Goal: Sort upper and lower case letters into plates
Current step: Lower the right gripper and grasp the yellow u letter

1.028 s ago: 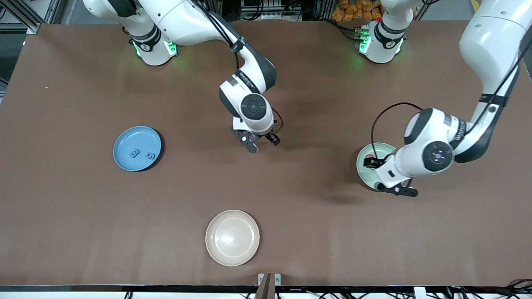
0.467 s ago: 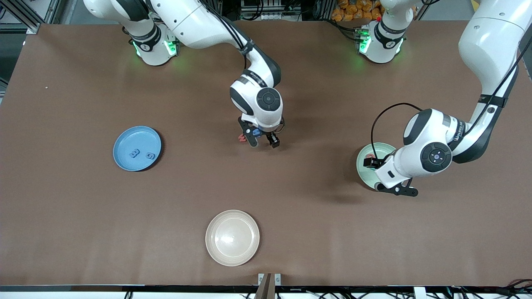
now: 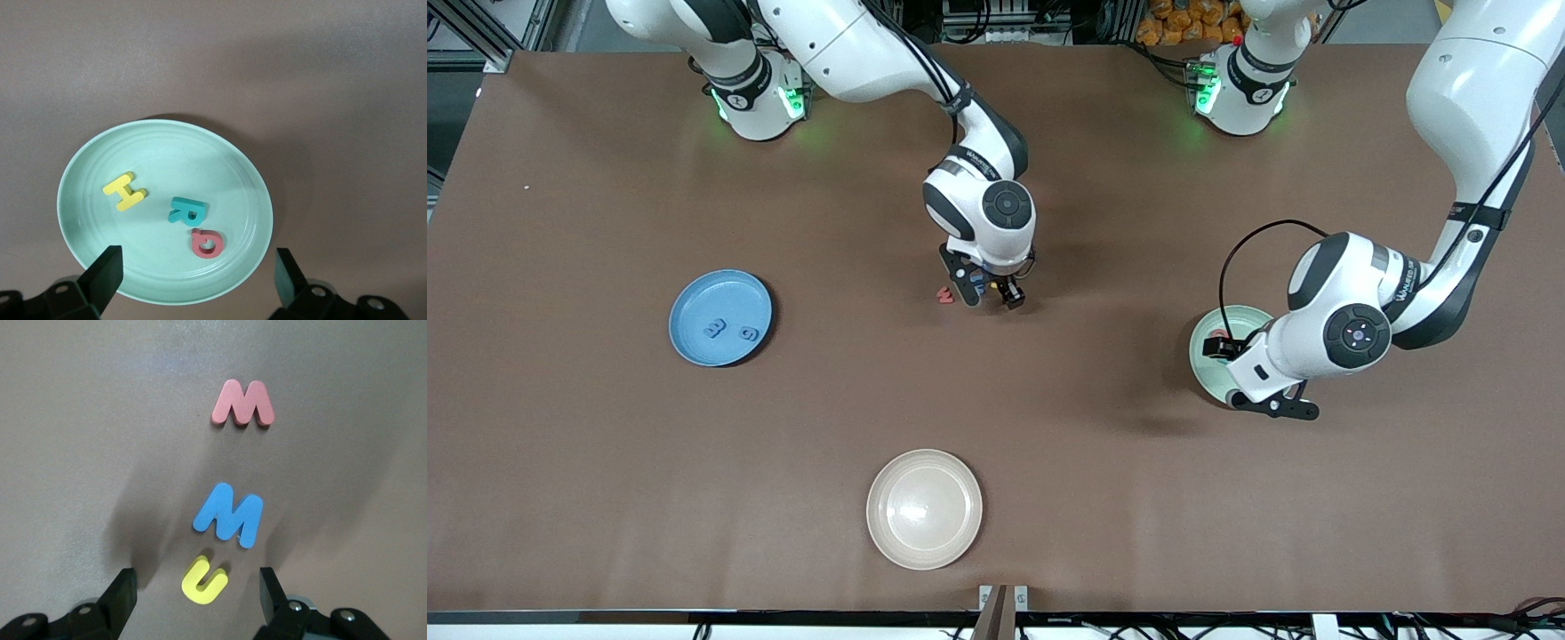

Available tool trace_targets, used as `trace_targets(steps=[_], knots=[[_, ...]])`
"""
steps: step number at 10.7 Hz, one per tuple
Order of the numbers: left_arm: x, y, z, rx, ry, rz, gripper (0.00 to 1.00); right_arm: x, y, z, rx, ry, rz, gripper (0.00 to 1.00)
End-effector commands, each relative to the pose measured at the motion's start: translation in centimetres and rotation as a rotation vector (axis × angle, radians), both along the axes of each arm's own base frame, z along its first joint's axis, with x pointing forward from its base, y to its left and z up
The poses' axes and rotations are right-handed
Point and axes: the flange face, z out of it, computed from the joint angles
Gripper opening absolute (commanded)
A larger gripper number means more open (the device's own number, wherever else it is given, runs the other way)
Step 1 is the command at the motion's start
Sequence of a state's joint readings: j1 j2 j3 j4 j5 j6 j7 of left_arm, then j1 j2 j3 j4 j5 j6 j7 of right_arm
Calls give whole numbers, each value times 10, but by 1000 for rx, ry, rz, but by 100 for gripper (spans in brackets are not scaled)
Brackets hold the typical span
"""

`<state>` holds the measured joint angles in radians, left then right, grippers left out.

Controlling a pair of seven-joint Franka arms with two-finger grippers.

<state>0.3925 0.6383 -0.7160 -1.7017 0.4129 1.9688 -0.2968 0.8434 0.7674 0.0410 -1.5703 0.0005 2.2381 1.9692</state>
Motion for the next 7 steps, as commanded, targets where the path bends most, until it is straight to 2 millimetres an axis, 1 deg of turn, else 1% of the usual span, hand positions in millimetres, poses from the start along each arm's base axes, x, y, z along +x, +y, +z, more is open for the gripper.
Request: trace_targets(steps=[1,2,4,5,7], knots=[[-1,-4,3,24,-7,-6,100,-3,0,1,-13,-22,-8,74],[-1,-4,2,23,-7,-8,100,-3,-1,1,-15,-20,-8,68],[-1,-6,2,23,-7,-9,100,-4,0,1,-14,-21,-5,51],[-1,-6,2,23,-7,-9,100,-3,-1,0,-16,-21,-5,46],[-1,-7,4,23,-10,-10,100,-5,0,0,-19,-17,-1,27]])
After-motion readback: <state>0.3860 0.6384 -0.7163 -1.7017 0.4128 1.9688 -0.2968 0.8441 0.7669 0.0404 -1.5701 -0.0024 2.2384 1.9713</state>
